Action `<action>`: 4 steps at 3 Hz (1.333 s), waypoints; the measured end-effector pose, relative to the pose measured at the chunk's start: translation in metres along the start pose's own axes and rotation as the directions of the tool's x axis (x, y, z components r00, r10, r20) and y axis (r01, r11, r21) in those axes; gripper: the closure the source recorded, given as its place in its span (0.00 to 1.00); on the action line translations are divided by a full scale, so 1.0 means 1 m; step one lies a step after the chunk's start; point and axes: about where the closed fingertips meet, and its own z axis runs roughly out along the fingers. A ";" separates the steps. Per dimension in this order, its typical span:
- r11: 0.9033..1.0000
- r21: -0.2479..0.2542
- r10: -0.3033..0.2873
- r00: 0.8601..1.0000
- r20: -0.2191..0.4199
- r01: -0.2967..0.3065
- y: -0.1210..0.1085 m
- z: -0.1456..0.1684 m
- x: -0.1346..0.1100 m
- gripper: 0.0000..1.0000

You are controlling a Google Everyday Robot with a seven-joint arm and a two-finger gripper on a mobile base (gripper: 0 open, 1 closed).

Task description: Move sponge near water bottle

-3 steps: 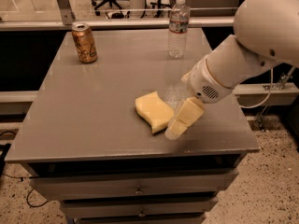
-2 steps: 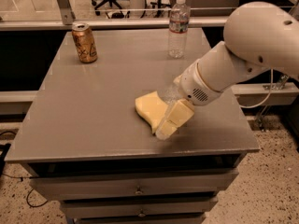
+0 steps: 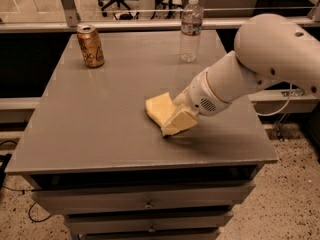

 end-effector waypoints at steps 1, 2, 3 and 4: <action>1.000 0.007 0.013 1.000 -0.001 -0.013 0.000 0.000 0.003 0.72; 0.997 0.076 -0.016 1.000 0.002 0.016 -0.029 -0.018 -0.005 0.95; 0.983 0.177 -0.056 0.998 -0.014 0.057 -0.078 -0.049 -0.014 1.00; 0.973 0.220 -0.069 0.998 0.002 0.067 -0.090 -0.068 -0.026 1.00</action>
Offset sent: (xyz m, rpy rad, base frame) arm 0.0695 -0.0428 0.0602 -0.0478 -0.1956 -0.0749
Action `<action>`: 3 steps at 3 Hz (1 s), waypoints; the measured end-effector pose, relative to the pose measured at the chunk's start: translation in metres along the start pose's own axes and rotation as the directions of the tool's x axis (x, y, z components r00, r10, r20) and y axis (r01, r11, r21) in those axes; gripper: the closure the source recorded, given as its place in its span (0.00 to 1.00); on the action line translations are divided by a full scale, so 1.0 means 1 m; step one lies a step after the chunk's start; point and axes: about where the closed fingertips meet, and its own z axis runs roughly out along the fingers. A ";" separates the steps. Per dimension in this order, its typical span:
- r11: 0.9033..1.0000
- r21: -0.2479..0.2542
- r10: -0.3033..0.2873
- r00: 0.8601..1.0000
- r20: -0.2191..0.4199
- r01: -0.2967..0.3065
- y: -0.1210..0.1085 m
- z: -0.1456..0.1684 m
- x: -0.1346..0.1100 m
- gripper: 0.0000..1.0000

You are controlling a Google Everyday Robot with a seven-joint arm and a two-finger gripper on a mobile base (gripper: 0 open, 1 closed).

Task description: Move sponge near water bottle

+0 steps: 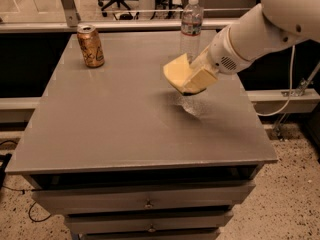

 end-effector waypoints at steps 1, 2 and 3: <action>0.999 0.029 0.021 1.000 -0.001 -0.021 -0.011 -0.001 0.009 1.00; 0.996 0.084 0.042 0.999 0.020 -0.044 -0.043 -0.003 0.016 1.00; 0.992 0.109 0.065 0.997 0.039 -0.069 -0.072 0.003 0.022 1.00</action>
Offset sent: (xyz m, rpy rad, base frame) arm 0.0619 -0.0585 0.0082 0.0359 -0.0965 -0.1349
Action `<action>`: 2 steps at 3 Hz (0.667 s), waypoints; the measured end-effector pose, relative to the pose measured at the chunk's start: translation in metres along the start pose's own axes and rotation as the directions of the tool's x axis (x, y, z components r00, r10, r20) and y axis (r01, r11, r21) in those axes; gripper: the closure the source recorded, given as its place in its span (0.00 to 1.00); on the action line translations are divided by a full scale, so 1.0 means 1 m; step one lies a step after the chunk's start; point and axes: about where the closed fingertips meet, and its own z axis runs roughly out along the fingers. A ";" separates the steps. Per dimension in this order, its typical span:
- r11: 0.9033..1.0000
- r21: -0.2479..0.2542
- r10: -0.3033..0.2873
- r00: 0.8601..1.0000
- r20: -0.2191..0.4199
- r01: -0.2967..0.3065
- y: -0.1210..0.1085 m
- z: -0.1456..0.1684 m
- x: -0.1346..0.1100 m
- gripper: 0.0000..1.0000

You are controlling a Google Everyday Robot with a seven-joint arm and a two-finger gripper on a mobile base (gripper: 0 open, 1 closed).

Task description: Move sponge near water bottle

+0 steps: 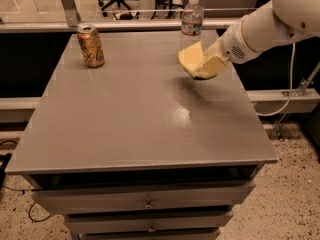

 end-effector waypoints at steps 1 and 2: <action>0.999 -0.009 0.036 0.999 0.000 -0.036 -0.016 0.017 0.010 1.00; 0.998 -0.014 0.065 0.998 -0.007 -0.065 -0.029 0.032 0.017 0.82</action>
Offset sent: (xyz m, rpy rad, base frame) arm 0.0553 -0.0235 -0.0376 0.0481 0.0633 -0.0685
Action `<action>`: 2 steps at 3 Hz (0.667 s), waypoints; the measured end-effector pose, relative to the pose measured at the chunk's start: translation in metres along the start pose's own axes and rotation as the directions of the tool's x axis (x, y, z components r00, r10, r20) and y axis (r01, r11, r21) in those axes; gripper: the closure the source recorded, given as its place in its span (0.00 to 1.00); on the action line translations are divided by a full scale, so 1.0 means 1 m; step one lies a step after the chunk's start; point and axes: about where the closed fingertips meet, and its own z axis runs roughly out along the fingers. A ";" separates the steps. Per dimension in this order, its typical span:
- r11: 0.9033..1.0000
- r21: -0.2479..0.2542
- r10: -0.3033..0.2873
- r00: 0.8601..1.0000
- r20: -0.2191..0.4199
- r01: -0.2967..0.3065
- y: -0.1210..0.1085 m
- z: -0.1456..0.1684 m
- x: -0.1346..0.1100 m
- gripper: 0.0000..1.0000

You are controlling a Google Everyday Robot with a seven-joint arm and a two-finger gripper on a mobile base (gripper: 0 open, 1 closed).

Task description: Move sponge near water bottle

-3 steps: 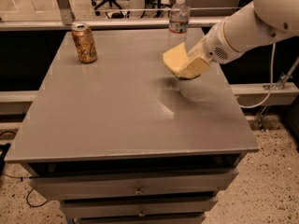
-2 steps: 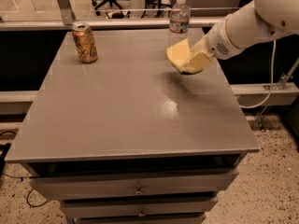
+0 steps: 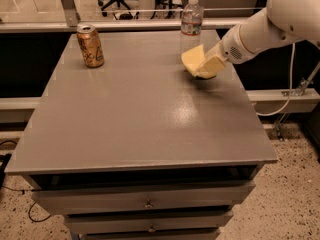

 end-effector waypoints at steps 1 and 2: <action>1.000 0.012 0.014 1.000 -0.001 -0.014 -0.013 0.008 0.002 0.60; 0.999 0.022 0.027 1.000 -0.003 -0.027 -0.021 0.013 0.005 0.37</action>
Offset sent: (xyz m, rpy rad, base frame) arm 0.0323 -0.0209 -0.0078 0.0067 -0.0070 -0.0668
